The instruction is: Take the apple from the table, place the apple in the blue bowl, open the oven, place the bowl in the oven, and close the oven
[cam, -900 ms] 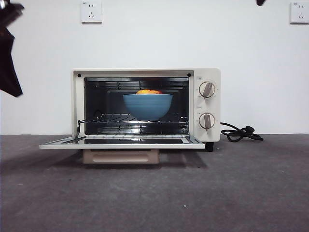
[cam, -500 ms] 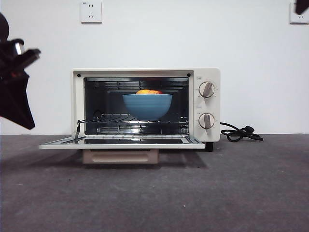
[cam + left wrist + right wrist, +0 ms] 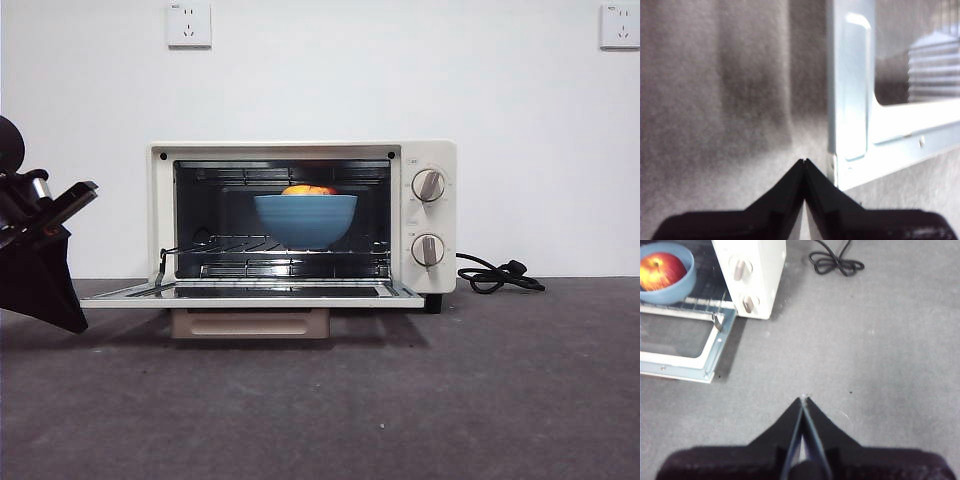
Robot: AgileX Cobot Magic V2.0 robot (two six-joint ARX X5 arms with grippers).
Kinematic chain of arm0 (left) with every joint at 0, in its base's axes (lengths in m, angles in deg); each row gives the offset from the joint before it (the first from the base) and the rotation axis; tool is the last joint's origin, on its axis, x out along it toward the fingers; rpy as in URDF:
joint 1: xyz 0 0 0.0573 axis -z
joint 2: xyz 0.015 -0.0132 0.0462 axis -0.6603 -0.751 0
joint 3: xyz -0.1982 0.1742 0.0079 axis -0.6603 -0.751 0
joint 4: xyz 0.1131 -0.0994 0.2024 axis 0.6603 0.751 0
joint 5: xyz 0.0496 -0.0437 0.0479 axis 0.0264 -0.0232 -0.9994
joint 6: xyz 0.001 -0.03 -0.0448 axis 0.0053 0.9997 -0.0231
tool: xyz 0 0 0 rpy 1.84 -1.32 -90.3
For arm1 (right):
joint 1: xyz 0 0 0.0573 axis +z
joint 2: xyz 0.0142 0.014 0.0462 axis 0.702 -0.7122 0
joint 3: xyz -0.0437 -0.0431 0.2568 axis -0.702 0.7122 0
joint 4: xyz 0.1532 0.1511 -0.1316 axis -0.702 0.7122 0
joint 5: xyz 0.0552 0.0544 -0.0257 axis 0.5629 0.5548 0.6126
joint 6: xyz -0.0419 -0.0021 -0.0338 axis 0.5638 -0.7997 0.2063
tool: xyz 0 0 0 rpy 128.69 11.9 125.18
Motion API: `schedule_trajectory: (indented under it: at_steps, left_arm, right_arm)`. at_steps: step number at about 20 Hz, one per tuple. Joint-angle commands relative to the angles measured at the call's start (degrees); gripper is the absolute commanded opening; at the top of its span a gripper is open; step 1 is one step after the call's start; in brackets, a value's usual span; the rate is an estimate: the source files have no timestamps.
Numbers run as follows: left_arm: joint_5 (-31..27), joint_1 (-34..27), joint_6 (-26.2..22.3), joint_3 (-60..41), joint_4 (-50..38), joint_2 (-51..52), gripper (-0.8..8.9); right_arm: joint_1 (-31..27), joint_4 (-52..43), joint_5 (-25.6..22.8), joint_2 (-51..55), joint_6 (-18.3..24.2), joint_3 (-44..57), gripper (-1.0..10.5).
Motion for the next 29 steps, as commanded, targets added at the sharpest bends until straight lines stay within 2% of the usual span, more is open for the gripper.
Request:
schedule_trajectory:
  at_steps: [1,11,15,19,21,24,29]
  left_arm:
    - [0.4,-0.1,2.1,-0.4,-0.7,-0.7,-0.07]
    - [5.9,0.1,2.5,-0.4,-1.9,-0.7,-0.07]
    - [13.6,0.0,3.8,-0.3,-4.4,-0.7,-0.07]
    - [18.4,-0.4,5.8,-0.3,-8.0,-0.6,-0.07]
    - [21.9,-1.0,8.4,-0.1,-10.9,-0.5,-0.07]
    - [23.1,-1.8,13.1,-0.1,-15.7,0.3,-0.06]
    - [26.9,-2.3,23.8,0.9,-27.0,0.5,-0.06]
  right_arm:
    - [0.0,0.2,0.0,-0.1,-1.0,0.5,-0.1]
    - [0.0,-0.6,0.0,-0.1,-2.8,0.5,-0.1]
    - [0.0,-0.7,0.0,-0.1,-3.2,0.5,-0.1]
    - [0.0,-0.9,0.0,-0.1,-3.4,0.5,-0.1]
    - [0.0,-0.9,0.0,-0.1,-3.3,0.5,-0.1]
    - [0.0,-0.9,0.0,-0.1,-3.3,0.5,-0.1]
    - [0.0,-1.2,0.0,-0.1,-3.3,0.5,-0.1]
